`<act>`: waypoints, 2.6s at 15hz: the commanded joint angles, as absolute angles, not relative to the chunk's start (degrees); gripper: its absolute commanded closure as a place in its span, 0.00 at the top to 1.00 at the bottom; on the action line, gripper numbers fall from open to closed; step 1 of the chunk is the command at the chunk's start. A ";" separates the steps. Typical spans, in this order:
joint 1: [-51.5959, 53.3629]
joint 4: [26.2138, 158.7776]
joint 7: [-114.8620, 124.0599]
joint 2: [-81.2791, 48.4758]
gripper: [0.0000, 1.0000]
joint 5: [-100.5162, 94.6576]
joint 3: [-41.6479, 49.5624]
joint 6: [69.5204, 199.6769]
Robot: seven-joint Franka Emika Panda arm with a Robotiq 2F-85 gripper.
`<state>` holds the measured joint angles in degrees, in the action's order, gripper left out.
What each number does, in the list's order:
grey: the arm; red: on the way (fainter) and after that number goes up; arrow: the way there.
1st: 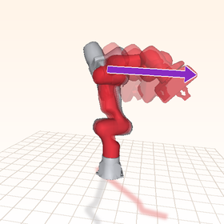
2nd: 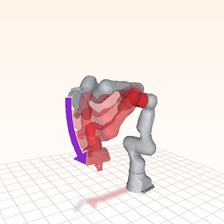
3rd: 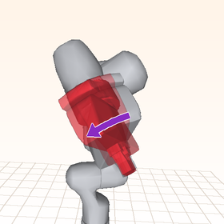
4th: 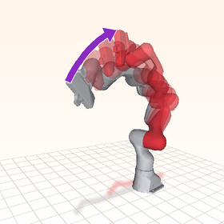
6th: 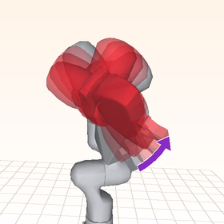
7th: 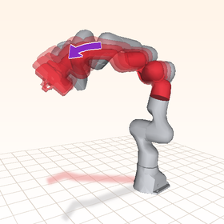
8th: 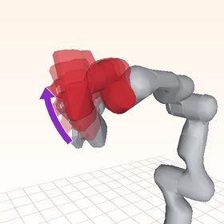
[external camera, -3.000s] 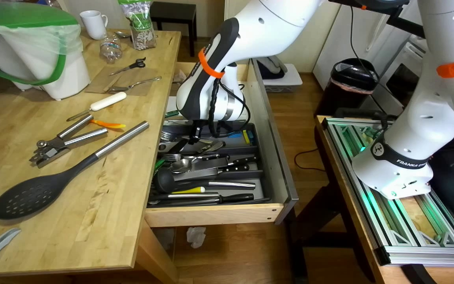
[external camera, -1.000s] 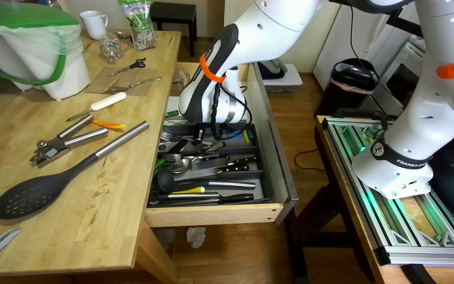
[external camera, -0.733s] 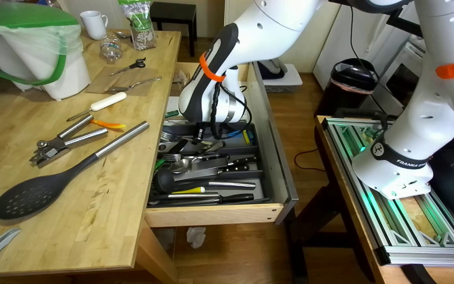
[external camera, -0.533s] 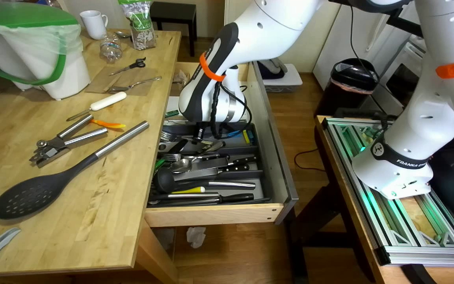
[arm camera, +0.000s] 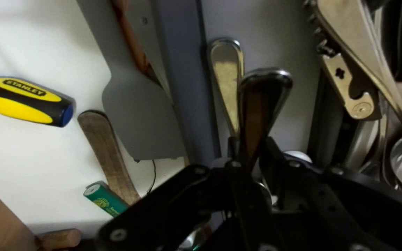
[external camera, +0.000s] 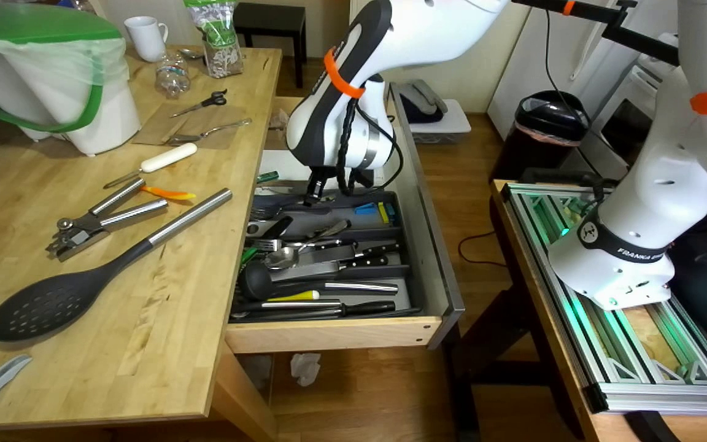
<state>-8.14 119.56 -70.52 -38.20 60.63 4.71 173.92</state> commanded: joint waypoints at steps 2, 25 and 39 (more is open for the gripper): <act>-7.77 124.01 -69.33 -31.93 0.04 60.18 6.00 171.27; -8.58 130.47 -66.51 -17.86 0.04 60.22 7.62 166.22; -7.35 129.85 -58.24 -21.54 0.79 54.00 9.53 159.24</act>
<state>-8.20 130.65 -60.79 -19.13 56.11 9.02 160.21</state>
